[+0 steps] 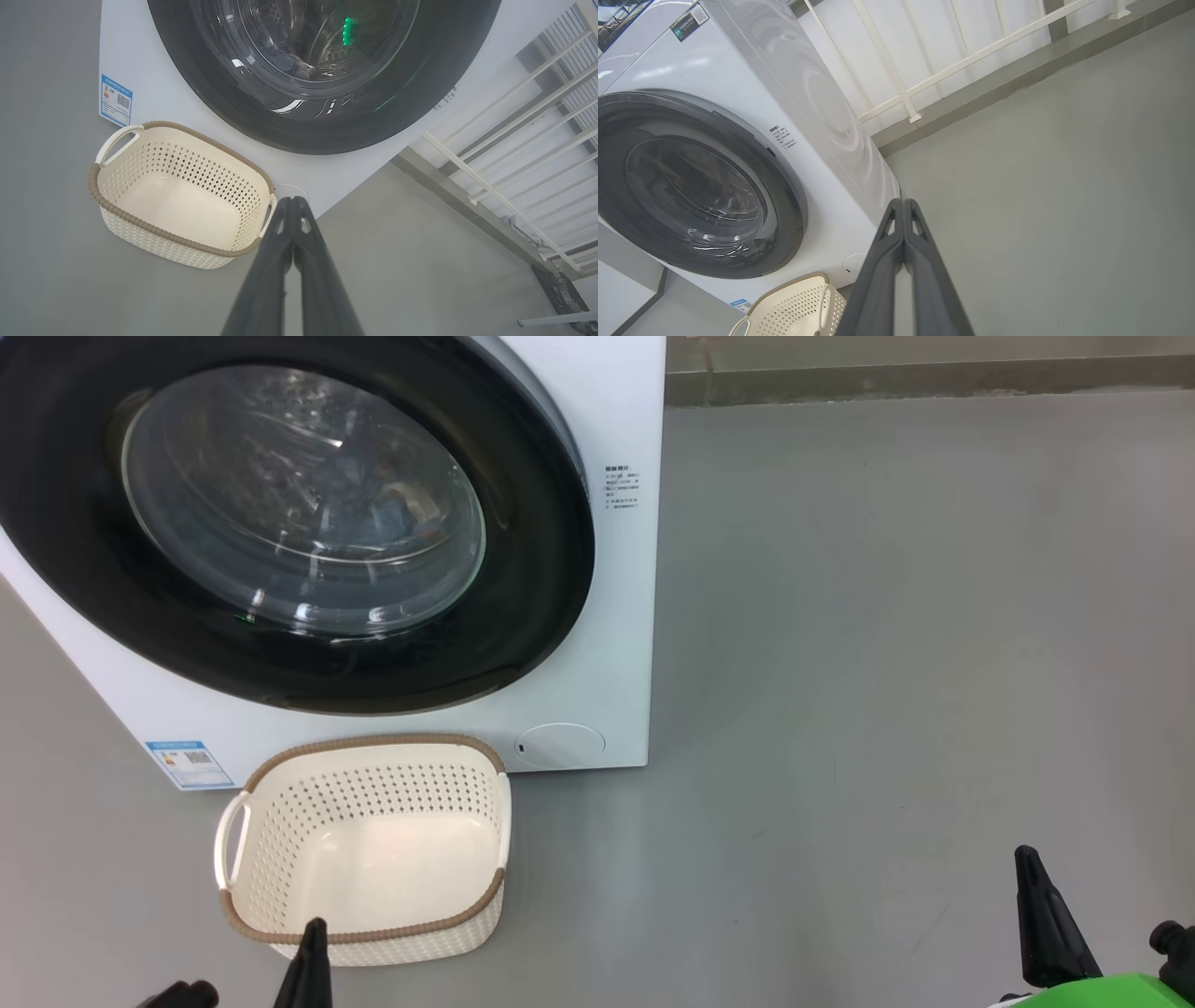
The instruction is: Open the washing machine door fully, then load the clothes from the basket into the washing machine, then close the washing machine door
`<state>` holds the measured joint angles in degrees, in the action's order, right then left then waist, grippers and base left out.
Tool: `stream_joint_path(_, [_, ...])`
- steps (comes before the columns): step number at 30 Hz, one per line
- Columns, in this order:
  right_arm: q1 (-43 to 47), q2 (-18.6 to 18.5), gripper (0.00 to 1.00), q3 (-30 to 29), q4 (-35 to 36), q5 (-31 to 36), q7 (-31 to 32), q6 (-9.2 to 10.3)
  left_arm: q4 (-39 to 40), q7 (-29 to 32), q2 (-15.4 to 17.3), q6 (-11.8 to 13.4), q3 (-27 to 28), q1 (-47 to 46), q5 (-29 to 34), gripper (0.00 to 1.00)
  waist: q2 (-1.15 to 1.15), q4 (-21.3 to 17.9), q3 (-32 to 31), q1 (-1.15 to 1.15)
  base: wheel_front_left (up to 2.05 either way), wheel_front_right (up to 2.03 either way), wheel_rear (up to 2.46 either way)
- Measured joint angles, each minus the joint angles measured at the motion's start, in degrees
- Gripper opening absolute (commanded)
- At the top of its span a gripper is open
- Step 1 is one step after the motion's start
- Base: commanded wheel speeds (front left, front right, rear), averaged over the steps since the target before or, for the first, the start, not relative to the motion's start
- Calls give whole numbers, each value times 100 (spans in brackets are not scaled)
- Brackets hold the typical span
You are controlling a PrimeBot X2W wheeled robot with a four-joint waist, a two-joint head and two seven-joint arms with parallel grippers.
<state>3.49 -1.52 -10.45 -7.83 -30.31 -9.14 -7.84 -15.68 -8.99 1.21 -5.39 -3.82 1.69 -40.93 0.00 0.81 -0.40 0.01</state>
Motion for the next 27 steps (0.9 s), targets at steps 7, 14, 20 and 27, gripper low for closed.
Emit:
stream_joint_path(7, [-9,-1,0,22,-55,-486,109,1,1,102,2,-27,57,-76,-381,0,0,-6,4,0,0,0,0])
stream_joint_path(14, [-129,-2,0,35,-105,-955,226,1,1,216,4,-44,115,-79,-758,0,0,-12,9,0,0,0,0])
stream_joint_path(20, [-136,-4,0,45,-156,-1335,335,1,1,320,9,-45,176,-104,-1092,0,0,-18,12,0,0,0,0])
stream_joint_path(27, [-156,-5,0,55,-213,-1716,412,1,2,419,11,-49,234,-182,-1422,0,0,-23,16,0,0,0,0])
